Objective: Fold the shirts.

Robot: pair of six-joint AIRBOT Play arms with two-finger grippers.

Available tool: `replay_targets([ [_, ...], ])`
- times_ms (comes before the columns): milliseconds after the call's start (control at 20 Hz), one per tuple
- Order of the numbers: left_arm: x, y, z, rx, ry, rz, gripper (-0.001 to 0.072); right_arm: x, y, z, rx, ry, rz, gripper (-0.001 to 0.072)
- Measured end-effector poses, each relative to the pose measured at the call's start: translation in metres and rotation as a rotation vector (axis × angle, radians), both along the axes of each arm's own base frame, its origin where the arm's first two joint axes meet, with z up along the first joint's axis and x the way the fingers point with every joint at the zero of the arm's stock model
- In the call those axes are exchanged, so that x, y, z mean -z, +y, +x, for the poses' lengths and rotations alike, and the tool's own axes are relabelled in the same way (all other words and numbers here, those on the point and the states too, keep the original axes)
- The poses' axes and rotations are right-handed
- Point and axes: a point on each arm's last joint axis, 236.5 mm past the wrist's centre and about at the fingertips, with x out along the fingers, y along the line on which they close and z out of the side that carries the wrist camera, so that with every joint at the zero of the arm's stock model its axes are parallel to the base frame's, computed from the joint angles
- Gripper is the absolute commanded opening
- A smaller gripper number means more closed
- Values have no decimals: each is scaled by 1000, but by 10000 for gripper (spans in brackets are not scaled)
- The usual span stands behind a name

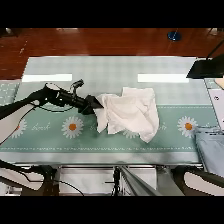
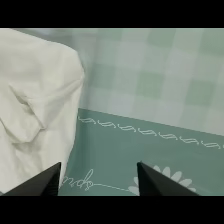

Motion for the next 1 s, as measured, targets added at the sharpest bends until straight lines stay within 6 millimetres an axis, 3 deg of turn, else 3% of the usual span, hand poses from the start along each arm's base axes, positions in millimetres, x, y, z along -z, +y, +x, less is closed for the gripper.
replay_targets([
  [50, 2, -4, 0, 7, 9, 3, 60, 0, 0, -1, -1, 5, 0, 527],
  [100, 4, -8, -1, 19, 17, 7, 35, 1, 0, -2, -2, 9, 1, 525],
  [300, -1, -15, -2, 61, 18, -7, 35, 2, -6, -4, 2, 18, -13, 525],
  [400, -8, -15, 0, 76, 8, -23, 35, 7, -22, -3, 37, 26, -17, 537],
  [500, -15, -15, 1, 86, -1, -35, 35, 19, -39, -7, 96, 55, 39, 594],
  [700, -21, -13, 2, 100, -15, -49, 35, 68, -47, -33, 201, 174, 296, 592],
  [850, -23, -13, 1, 112, -24, -56, 35, 115, -32, -62, 219, 276, 444, 590],
  [1000, -24, -13, 1, 120, -31, -60, 35, 154, -10, -76, 238, 298, 548, 589],
])
